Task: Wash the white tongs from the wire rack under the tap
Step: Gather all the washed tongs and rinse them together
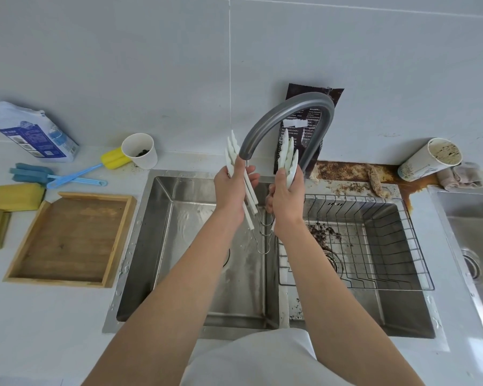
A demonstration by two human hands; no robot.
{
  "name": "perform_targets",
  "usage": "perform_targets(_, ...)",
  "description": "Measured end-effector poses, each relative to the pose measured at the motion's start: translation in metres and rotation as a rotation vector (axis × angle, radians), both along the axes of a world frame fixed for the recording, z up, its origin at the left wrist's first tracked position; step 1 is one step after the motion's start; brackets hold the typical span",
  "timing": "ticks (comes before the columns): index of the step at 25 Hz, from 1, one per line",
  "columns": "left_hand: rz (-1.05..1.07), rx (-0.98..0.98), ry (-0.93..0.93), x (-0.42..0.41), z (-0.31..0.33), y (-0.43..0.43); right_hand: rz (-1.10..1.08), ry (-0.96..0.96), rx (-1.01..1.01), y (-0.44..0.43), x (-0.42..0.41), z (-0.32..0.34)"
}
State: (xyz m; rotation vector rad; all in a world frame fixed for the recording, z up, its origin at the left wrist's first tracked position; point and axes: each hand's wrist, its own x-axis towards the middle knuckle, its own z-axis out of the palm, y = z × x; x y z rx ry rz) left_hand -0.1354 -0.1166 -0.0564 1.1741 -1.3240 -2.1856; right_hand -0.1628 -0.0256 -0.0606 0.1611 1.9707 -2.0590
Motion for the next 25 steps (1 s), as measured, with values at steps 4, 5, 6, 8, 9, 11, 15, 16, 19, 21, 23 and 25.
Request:
perform_targets(4, -0.048, -0.044, 0.000, 0.000, -0.001, 0.003, -0.035, -0.045, -0.025, 0.001, -0.001, -0.006)
perform_targets(5, -0.066, -0.052, 0.001, 0.001, -0.003, 0.007, -0.044, -0.040, -0.018, 0.001, -0.002, -0.007)
perform_targets(6, -0.079, -0.052, 0.006, 0.002, -0.005, 0.010, -0.050, -0.034, -0.006, 0.001, -0.003, -0.008)
perform_targets(8, -0.087, -0.034, 0.019, 0.004, -0.008, 0.012, -0.049, -0.035, 0.013, 0.000, -0.003, -0.010)
perform_targets(9, -0.087, -0.020, 0.020, 0.005, -0.011, 0.011, -0.036, -0.034, 0.014, 0.001, -0.002, -0.011)
perform_targets(11, -0.088, 0.016, 0.005, 0.005, -0.014, 0.006, 0.000, -0.028, 0.008, 0.001, 0.001, -0.013)
perform_targets(15, -0.113, 0.081, 0.018, 0.008, -0.018, -0.004, 0.049, -0.013, 0.018, 0.002, 0.002, -0.014)
perform_targets(16, -0.115, 0.105, 0.033, 0.010, -0.019, -0.006, 0.058, -0.011, 0.019, 0.002, 0.002, -0.014)
perform_targets(19, -0.137, 0.231, 0.096, 0.022, -0.025, -0.010, 0.089, 0.005, 0.015, 0.004, 0.004, -0.016)
perform_targets(21, -0.174, 0.309, 0.124, 0.034, -0.031, -0.008, 0.113, 0.010, 0.014, 0.006, 0.008, -0.017)
perform_targets(23, -0.207, 0.367, 0.142, 0.046, -0.038, -0.007, 0.136, 0.006, 0.010, 0.008, 0.010, -0.019)
perform_targets(25, -0.242, 0.405, 0.152, 0.056, -0.042, -0.008, 0.157, -0.016, 0.008, 0.010, 0.012, -0.021)
